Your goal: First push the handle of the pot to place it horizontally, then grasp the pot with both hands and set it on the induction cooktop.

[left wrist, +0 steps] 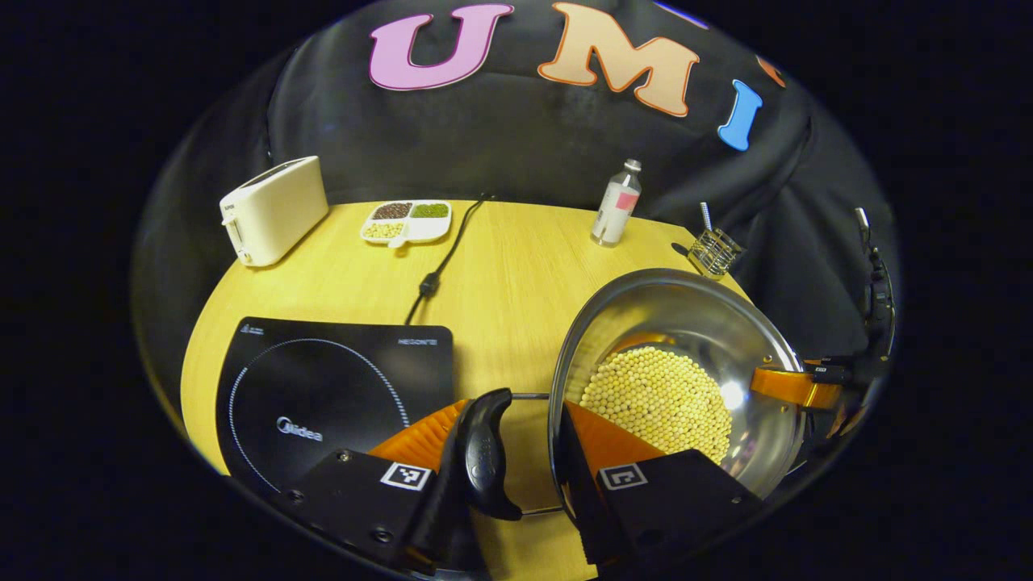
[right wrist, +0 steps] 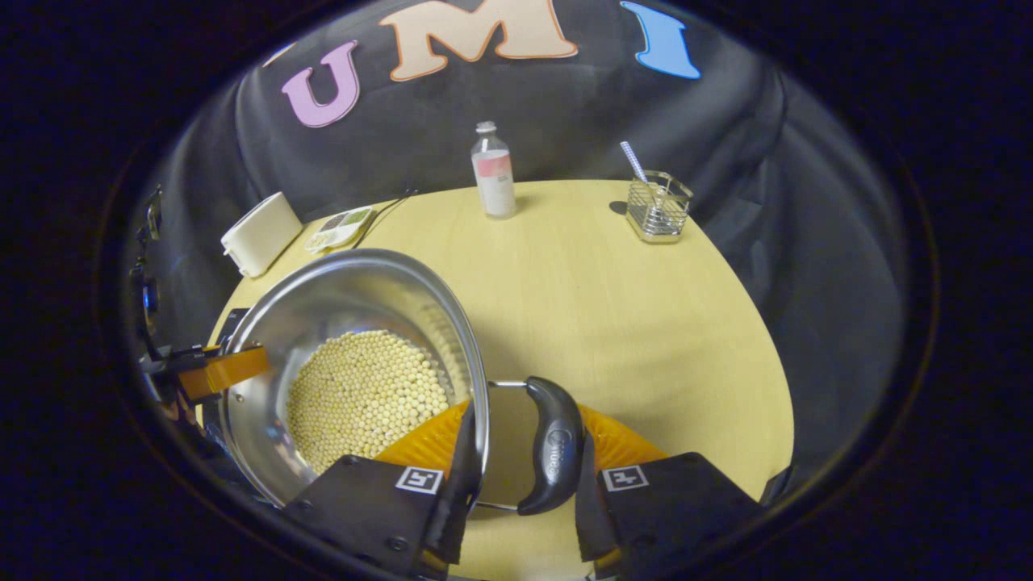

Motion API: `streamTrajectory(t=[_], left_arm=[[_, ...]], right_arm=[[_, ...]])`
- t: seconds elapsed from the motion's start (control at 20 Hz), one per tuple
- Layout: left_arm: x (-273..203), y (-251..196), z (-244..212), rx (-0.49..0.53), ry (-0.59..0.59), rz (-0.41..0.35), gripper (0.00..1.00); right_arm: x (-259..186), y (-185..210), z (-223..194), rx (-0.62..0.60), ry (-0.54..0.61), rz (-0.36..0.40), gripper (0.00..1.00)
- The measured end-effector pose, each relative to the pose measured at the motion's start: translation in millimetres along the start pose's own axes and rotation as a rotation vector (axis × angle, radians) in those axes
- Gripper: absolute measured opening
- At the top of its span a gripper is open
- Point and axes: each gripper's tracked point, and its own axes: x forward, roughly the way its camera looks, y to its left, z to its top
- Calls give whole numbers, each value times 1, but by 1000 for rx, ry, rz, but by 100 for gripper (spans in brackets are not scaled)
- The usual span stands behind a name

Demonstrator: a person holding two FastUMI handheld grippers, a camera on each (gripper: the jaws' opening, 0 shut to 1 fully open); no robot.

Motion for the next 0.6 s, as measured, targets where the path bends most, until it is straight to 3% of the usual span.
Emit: streamTrajectory(t=[0.1,0.25,0.3,0.35,0.4,0.6], left_arm=[[-8,19,1,-5,-1,5,61],[-19,46,2,-17,-6,11,63],[-23,55,2,-22,-5,12,61],[-26,64,3,-24,-7,13,62],[-29,72,4,-24,-8,13,61],[-37,104,4,-34,-11,19,61]], right_arm=[[-3,22,-1,-2,-2,6,52],[-6,52,1,-14,-6,11,52],[-7,63,0,-17,-7,11,57],[-8,72,1,-18,-7,11,52],[-8,81,1,-19,-8,12,57],[-8,117,-1,-25,-5,15,52]])
